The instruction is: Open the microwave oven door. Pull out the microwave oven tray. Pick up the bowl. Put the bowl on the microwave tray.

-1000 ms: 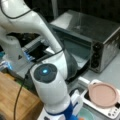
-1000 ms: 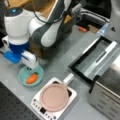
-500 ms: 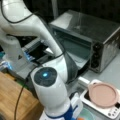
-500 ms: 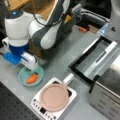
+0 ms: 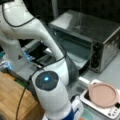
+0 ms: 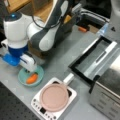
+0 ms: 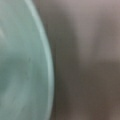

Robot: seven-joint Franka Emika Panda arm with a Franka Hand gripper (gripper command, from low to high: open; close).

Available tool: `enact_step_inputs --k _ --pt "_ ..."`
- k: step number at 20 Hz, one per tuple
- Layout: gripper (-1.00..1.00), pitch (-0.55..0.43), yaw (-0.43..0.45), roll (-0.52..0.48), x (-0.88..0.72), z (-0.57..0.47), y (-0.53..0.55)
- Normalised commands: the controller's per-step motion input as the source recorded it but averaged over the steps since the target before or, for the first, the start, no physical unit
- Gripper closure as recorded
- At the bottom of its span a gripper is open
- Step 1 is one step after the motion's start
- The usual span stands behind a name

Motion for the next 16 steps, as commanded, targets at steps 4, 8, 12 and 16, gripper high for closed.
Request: enact_step_inputs --k 4,8,12,16 --pt "-1.00 0.057 0.050 0.094 0.23 0.04 -0.21" --pt "-1.00 0.055 0.044 0.068 0.24 0.03 -0.20" --pt "-1.00 0.059 0.038 0.055 0.21 0.05 -0.17" --pt "-1.00 0.063 0.027 0.019 0.18 0.04 -0.14"
